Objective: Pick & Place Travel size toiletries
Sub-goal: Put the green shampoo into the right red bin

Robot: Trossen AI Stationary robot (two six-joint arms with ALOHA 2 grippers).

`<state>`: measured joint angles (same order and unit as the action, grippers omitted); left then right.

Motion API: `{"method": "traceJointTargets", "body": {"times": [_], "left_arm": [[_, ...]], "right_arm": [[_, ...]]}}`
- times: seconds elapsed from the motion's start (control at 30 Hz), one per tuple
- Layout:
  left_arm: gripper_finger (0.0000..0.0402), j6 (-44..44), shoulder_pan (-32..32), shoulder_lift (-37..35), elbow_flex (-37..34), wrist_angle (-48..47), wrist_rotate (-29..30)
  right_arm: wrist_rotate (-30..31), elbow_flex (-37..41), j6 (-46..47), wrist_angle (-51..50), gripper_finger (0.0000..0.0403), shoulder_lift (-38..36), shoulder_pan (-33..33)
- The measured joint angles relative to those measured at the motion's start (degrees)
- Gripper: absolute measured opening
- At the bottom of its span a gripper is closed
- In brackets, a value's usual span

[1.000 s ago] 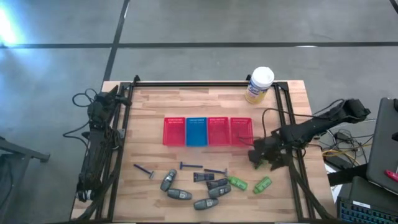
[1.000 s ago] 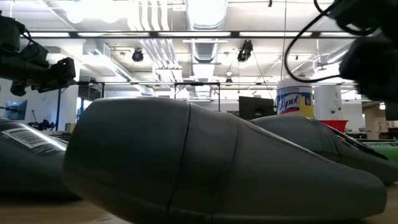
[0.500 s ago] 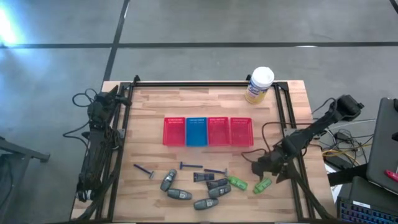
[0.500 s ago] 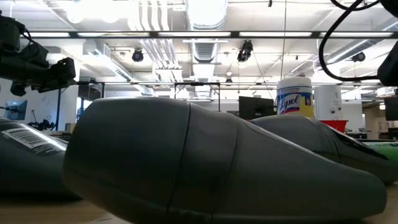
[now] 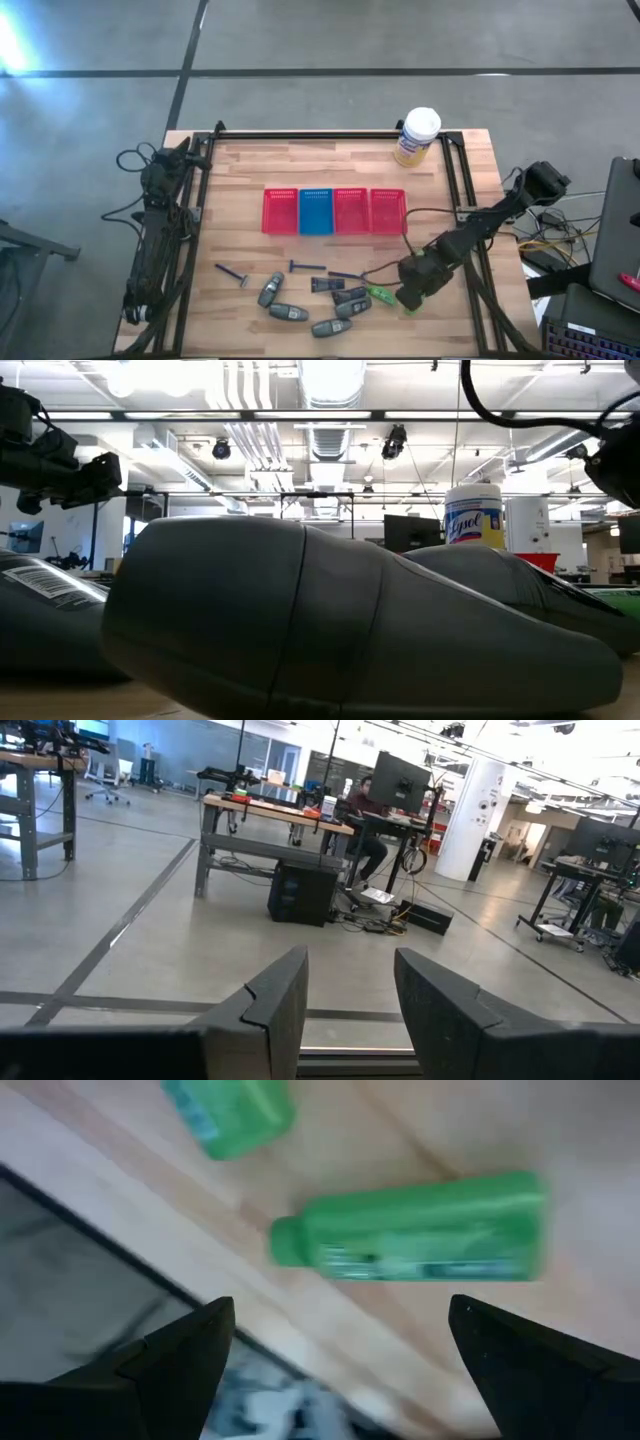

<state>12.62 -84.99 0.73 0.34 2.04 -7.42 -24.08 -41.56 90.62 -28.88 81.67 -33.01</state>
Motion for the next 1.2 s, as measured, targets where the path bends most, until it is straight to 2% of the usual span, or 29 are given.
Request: {"method": "traceJointTargets", "body": {"times": [0.2, 0.43, 0.53, 0.7, 0.83, 1.03, 1.2], "left_arm": [[0.0156, 0.00, 0.00, 0.00, 0.00, 0.00, 0.01], [0.0156, 0.01, 0.00, 0.04, 0.00, 0.00, 0.02], [0.0156, 0.00, 0.00, 0.04, 0.00, 0.00, 0.02], [0.0156, 0.01, 0.00, 0.04, 0.00, 0.00, 0.02], [0.0156, -0.01, 0.01, 0.04, 0.00, 0.00, 0.00], [0.0156, 0.00, 0.01, 0.09, 0.00, 0.00, 0.02], [0.0156, 0.01, 0.00, 0.13, 0.00, 0.00, 0.04]], "right_arm": [[1.22, -4.25, -18.05, -11.19, 0.0364, 2.38, -0.03], [1.68, -9.65, -63.43, -11.85, 0.0364, 6.23, -0.83], [3.12, -11.45, -75.99, -13.38, 0.0364, 7.88, -0.89], [5.08, -10.98, -85.47, -13.80, 0.0363, 9.97, -1.61], [11.86, -7.98, -92.22, -13.64, 0.0363, 9.90, -3.77], [21.43, -5.47, -85.31, -12.69, 0.0363, 10.74, -6.92], [25.83, -5.28, -86.43, -10.67, 0.0343, 10.90, -11.00]]}}
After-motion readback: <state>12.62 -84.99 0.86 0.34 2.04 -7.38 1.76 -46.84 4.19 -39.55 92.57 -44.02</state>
